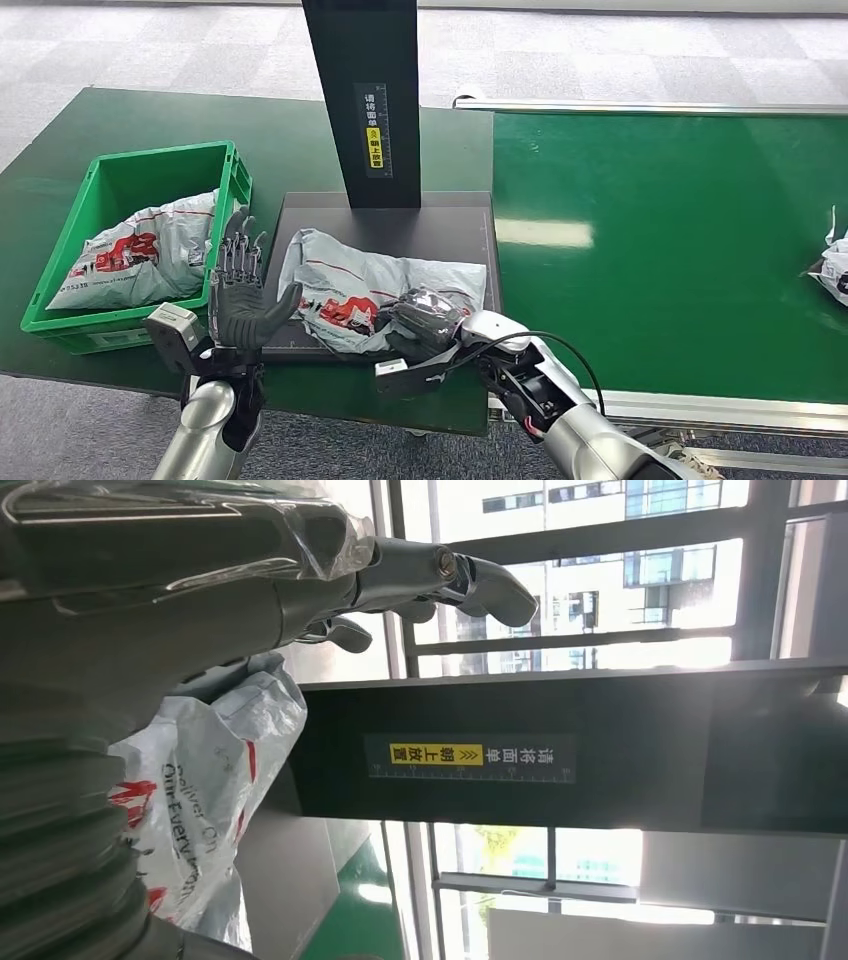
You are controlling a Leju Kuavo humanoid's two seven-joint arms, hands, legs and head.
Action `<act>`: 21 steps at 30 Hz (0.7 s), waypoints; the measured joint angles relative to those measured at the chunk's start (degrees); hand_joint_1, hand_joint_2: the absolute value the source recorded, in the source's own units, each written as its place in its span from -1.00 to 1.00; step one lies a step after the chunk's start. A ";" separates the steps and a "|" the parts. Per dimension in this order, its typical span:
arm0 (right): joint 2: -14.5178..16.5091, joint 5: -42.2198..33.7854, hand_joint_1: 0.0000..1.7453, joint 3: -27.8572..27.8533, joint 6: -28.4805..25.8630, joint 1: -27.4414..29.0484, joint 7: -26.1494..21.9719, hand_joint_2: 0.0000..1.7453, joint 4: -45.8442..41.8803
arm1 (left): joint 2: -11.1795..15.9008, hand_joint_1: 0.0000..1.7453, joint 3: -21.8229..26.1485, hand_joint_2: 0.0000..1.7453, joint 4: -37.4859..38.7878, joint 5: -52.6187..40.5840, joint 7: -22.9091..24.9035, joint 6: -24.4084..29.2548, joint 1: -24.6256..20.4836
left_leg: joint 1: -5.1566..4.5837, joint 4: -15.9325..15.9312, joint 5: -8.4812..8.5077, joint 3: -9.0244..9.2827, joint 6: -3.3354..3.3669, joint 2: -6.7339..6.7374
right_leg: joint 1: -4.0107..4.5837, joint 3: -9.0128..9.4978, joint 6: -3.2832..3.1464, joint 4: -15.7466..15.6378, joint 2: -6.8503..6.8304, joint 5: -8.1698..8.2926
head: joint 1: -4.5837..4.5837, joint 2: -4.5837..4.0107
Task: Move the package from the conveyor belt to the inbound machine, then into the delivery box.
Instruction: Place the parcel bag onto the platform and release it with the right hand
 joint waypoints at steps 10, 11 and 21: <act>0.65 -2.40 -0.76 3.01 -3.56 -1.03 -2.66 1.00 2.28 | 0.03 -1.00 0.01 1.00 -0.46 -0.02 0.05 0.35 0.51 | 0.02 0.00 0.00 0.00 0.00 0.01 | 0.02 -0.03 -0.01 0.00 0.01 0.00 | -0.01 -0.01; 0.69 -3.16 -1.00 3.17 -5.61 -0.91 -2.95 1.00 2.30 | 0.03 -1.00 0.01 1.00 -0.57 -0.02 0.08 0.35 0.68 | 0.02 0.00 0.00 0.00 0.00 0.01 | 0.02 -0.03 -0.01 0.00 0.01 0.00 | -0.01 -0.01; -1.98 -29.19 -1.00 -4.01 -5.51 4.34 -2.41 1.00 -4.95 | 0.09 -1.00 0.03 1.00 -1.29 -0.86 0.90 1.00 1.52 | 0.01 0.02 -0.01 -0.03 0.00 -0.04 | 0.01 -0.03 0.00 -0.01 -0.02 0.00 | 0.01 0.00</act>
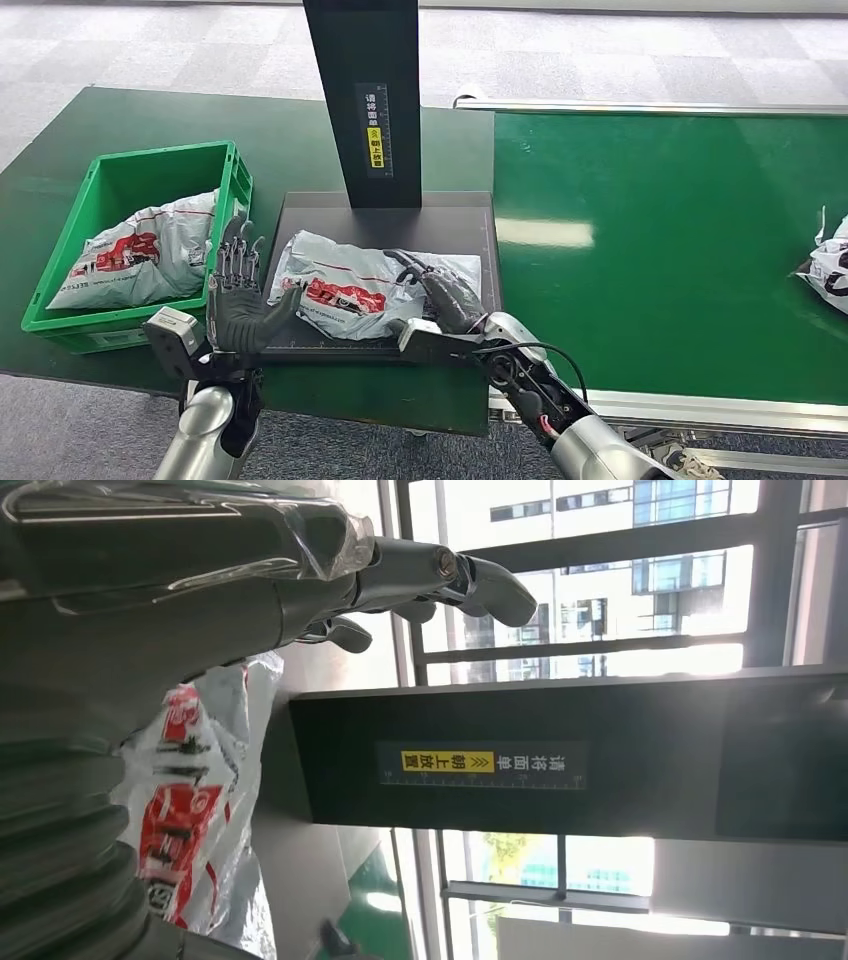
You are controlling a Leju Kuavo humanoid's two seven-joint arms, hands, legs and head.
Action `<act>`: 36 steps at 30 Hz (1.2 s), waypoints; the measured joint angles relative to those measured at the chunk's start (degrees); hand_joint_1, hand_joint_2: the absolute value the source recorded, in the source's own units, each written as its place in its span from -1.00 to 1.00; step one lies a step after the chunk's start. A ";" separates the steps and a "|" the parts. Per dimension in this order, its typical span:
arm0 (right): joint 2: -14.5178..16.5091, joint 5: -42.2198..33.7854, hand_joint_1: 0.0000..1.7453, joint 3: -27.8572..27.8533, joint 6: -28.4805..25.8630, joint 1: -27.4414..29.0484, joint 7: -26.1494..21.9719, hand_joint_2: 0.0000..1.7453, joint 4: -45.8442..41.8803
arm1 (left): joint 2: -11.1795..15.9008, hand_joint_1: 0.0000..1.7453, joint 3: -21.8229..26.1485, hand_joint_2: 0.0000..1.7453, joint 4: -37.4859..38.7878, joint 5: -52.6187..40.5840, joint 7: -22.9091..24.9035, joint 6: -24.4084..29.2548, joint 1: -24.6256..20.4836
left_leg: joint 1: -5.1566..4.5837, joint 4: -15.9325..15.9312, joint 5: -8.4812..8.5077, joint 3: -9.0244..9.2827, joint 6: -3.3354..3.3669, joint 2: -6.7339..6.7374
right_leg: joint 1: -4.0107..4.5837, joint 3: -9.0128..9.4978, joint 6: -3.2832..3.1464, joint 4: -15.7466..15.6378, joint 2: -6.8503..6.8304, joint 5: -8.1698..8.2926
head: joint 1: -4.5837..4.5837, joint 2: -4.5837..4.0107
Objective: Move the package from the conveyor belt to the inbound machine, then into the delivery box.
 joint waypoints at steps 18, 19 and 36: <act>-7.17 -22.84 -1.00 -22.48 24.24 18.33 -0.74 1.00 -24.59 | 1.05 -1.00 -0.82 1.00 -4.45 -18.32 4.00 0.64 5.89 | 0.00 -0.01 -0.03 -0.11 0.00 0.01 | 0.00 -0.11 0.01 -0.02 0.00 -0.02 | -0.02 0.00; -7.20 -22.68 -1.00 -23.25 24.23 18.99 -0.67 1.00 -25.53 | 1.25 -1.00 -1.42 1.00 -4.45 -22.98 5.27 2.04 5.97 | 0.00 -0.01 -0.03 -0.11 0.00 0.01 | 0.00 -0.12 0.01 -0.02 0.00 -0.02 | -0.02 0.00; -5.47 -19.50 -1.00 -31.56 25.96 22.48 0.71 1.00 -33.35 | 2.73 -1.00 -10.85 1.00 5.95 -74.16 31.20 8.67 -0.39 | 0.00 0.00 -0.03 -0.09 0.00 0.03 | 0.00 -0.11 0.00 -0.02 0.01 -0.01 | -0.02 0.00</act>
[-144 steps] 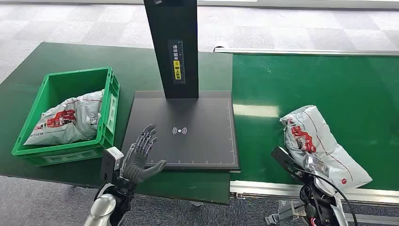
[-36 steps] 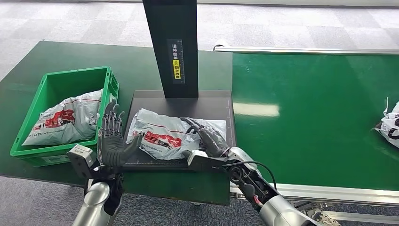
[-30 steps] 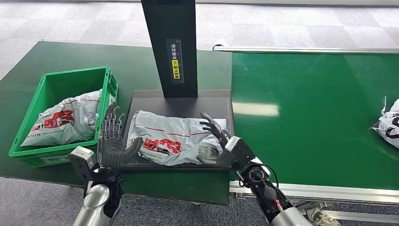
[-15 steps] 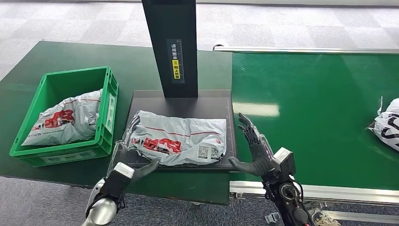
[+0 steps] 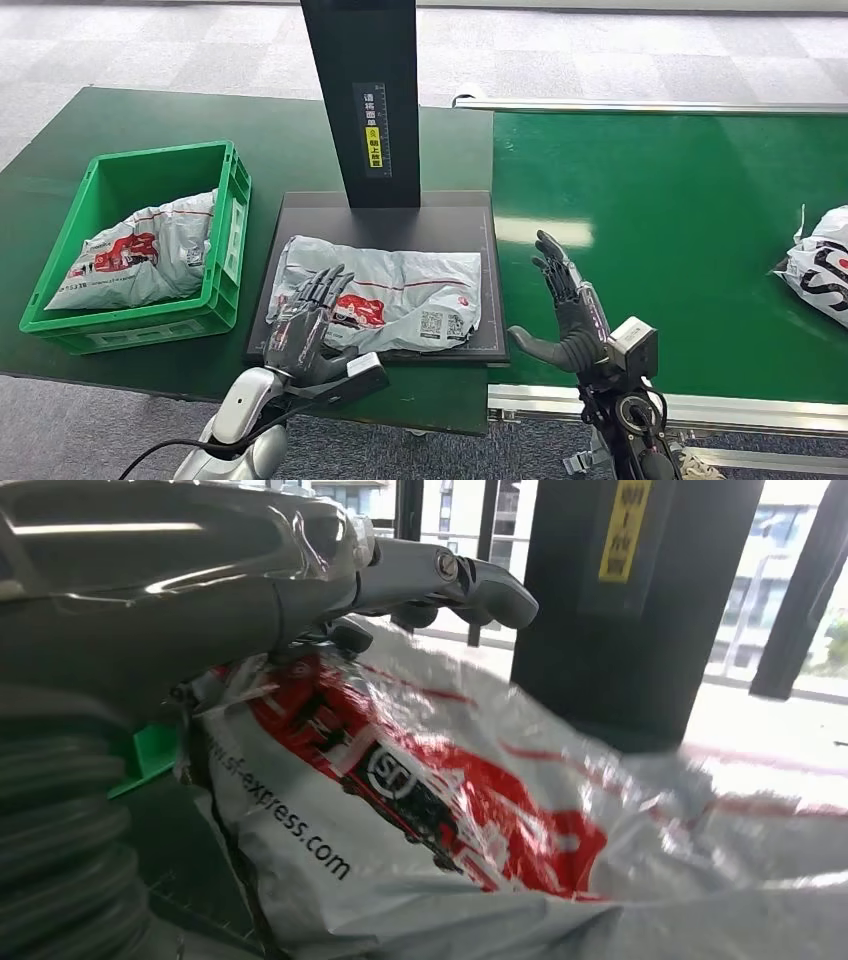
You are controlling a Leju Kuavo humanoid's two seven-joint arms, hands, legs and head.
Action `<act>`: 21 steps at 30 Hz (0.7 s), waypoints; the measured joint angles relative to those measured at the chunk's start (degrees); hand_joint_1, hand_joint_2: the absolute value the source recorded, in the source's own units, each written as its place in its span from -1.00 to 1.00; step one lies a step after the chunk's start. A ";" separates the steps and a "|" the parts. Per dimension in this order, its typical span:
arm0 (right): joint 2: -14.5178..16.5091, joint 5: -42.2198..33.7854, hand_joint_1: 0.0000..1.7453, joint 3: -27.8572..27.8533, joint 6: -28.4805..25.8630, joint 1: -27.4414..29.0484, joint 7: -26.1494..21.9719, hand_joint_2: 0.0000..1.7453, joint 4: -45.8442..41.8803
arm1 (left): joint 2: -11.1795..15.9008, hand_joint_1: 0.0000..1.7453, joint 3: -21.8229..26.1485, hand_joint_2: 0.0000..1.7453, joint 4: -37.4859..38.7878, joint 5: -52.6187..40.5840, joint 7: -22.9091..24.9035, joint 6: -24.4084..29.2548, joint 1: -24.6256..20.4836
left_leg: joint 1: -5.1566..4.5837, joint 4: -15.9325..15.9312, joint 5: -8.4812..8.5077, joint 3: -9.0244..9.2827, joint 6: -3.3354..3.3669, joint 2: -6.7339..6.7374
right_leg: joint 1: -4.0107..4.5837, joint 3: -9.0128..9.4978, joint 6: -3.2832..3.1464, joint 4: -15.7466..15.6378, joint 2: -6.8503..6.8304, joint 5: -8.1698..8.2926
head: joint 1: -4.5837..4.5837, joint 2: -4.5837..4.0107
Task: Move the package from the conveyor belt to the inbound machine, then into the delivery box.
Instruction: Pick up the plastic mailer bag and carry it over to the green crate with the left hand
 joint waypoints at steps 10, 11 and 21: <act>1.38 0.73 -1.00 -1.81 0.32 0.01 0.77 1.00 -1.15 | -1.03 -1.00 -0.37 1.00 5.72 -4.12 3.03 -4.30 -3.36 | 0.00 0.00 0.00 0.09 0.00 -0.01 | 0.00 0.13 0.00 0.00 -0.03 0.00 | 0.00 0.00; 1.42 0.73 -1.00 -1.88 0.32 0.01 0.78 1.00 -1.16 | -1.08 -1.00 -0.37 1.00 5.93 -4.12 3.04 -4.31 -3.49 | 0.00 0.00 0.00 0.12 0.00 -0.01 | 0.00 0.16 0.00 0.00 -0.03 0.00 | 0.00 0.00; 1.49 0.73 -1.00 -2.01 0.32 0.01 0.79 1.00 -1.31 | -1.39 -1.00 -0.38 1.00 6.80 -4.12 3.10 -4.30 -3.98 | 0.00 -0.01 0.01 0.23 0.00 -0.01 | 0.00 0.28 0.00 0.00 -0.03 0.00 | 0.00 0.00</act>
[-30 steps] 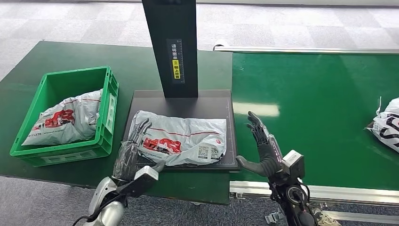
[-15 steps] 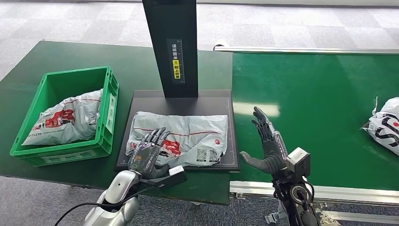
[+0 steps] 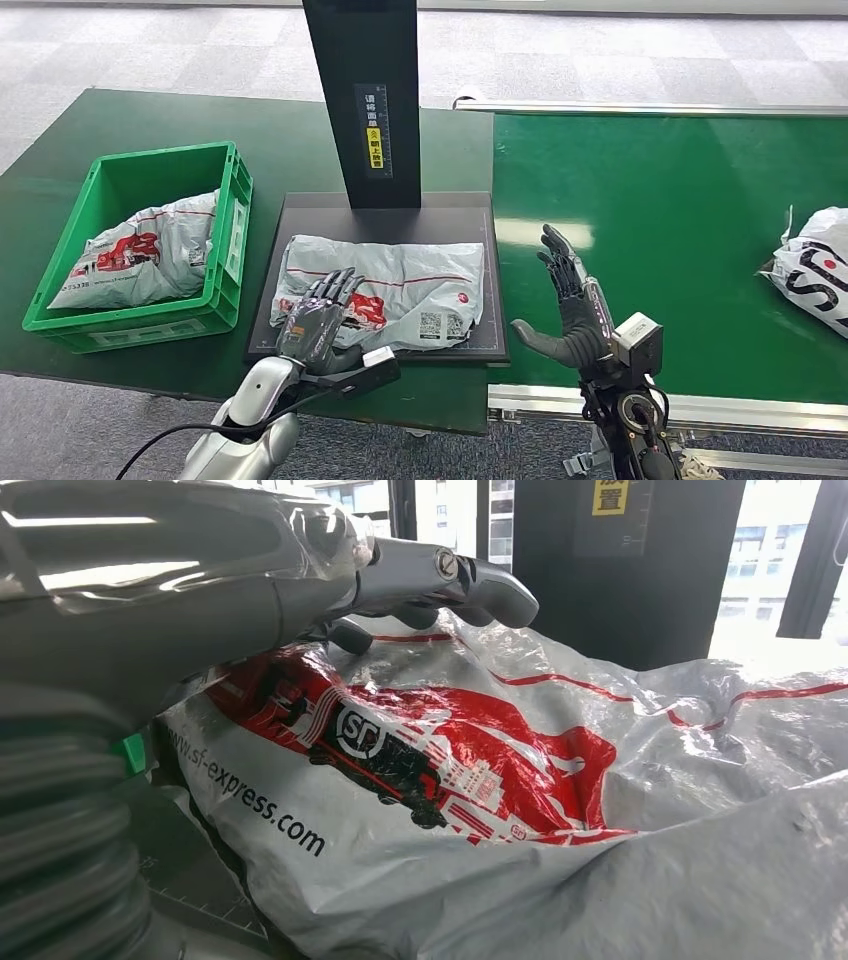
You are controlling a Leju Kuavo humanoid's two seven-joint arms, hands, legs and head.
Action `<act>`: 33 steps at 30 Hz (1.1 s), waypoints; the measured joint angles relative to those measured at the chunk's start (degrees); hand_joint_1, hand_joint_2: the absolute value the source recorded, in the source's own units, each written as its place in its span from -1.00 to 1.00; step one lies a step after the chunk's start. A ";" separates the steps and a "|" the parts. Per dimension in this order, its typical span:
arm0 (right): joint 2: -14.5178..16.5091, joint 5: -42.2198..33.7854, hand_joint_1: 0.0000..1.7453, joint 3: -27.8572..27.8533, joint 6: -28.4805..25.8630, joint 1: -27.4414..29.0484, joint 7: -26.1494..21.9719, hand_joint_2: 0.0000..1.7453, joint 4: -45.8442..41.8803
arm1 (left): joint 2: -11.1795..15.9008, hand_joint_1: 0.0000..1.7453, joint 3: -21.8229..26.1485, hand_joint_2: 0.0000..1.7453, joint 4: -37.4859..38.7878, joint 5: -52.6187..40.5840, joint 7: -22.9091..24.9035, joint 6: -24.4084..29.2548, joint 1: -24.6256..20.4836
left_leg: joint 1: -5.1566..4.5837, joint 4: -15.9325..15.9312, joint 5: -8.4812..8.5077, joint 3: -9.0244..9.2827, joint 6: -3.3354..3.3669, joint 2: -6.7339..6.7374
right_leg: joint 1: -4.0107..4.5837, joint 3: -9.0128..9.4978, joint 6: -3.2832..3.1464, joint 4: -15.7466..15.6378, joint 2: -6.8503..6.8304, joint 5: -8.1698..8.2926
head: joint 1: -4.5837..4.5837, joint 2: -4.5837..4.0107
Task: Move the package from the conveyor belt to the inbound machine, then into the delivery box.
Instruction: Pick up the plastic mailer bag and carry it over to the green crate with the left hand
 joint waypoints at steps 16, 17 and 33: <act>1.24 1.51 -1.00 -1.90 -0.05 2.71 0.54 1.00 -2.60 | -0.31 1.00 0.51 1.00 0.91 3.24 -3.14 3.35 0.61 | 0.00 -0.01 -0.01 0.04 0.00 0.00 | 0.00 0.02 0.00 0.00 0.00 -0.01 | 0.00 -0.01; 1.27 1.46 -1.00 -2.06 -0.06 2.74 0.53 1.00 -2.67 | -0.31 1.00 0.61 1.00 0.82 3.62 -3.37 3.89 0.74 | 0.00 -0.01 -0.01 0.03 0.00 0.00 | 0.00 0.02 0.00 0.00 0.00 -0.01 | 0.01 -0.01; 1.26 0.50 -1.00 -2.82 -0.04 3.02 -0.10 1.00 -3.15 | 0.51 1.00 3.20 1.00 -2.62 4.81 -3.61 7.10 4.63 | 0.00 -0.01 -0.01 -0.03 0.00 0.01 | 0.01 -0.05 0.00 0.00 0.01 -0.01 | 0.00 0.00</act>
